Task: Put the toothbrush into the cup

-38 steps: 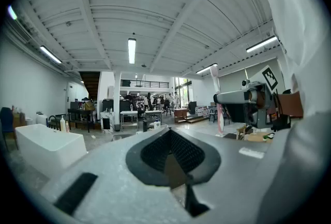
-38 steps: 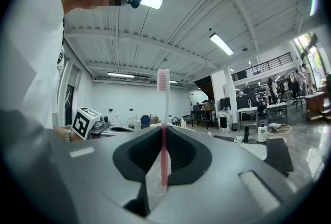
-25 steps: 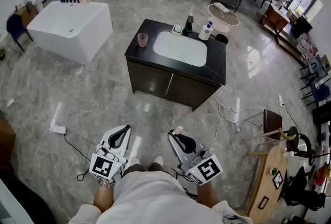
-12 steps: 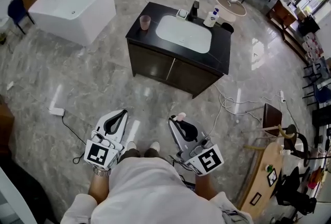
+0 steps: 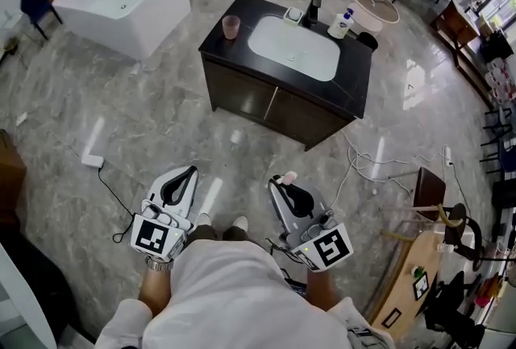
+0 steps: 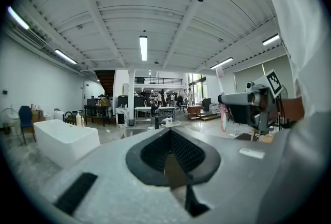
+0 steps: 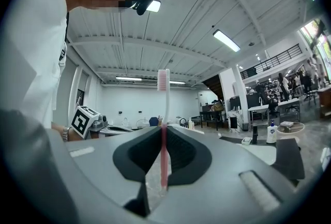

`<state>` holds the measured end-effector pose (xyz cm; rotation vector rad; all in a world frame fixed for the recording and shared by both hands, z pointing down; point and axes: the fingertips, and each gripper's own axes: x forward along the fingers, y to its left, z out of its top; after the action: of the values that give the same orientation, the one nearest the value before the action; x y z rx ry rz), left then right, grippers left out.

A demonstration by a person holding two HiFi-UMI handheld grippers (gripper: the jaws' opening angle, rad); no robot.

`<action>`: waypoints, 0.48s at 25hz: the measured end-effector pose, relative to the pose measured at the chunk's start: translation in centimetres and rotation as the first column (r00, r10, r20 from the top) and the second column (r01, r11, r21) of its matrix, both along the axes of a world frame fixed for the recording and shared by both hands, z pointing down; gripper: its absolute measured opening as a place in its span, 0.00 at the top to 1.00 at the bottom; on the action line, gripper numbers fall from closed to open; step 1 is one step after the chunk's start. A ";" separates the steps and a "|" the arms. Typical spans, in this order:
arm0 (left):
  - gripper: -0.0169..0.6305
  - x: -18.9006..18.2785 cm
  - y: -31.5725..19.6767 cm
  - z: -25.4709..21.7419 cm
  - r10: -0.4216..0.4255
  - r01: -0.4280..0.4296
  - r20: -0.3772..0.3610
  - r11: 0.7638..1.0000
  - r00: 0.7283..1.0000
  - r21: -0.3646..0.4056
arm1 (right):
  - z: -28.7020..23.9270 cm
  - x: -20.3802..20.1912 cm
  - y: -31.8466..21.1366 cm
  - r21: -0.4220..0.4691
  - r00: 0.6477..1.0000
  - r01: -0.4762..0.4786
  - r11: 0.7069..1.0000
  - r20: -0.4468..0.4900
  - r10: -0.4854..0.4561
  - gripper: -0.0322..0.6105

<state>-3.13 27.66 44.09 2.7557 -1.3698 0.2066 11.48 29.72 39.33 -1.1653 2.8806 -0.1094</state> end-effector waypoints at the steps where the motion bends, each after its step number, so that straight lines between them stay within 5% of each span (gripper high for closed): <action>1: 0.98 0.3 -0.3 0.1 -0.004 0.004 0.001 1.000 1.000 0.000 | 0.1 0.4 -0.4 0.001 1.000 0.002 1.000 0.001 -0.002 0.89; 12: 0.98 1.3 -4.4 0.7 -0.026 0.026 0.024 1.000 0.999 0.007 | 1.0 2.6 -4.8 0.009 0.999 -0.011 1.000 0.030 0.011 0.89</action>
<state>-1.87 23.22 44.74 2.7479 -1.4140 0.2344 14.04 24.96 40.33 -1.1672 2.8454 -0.1119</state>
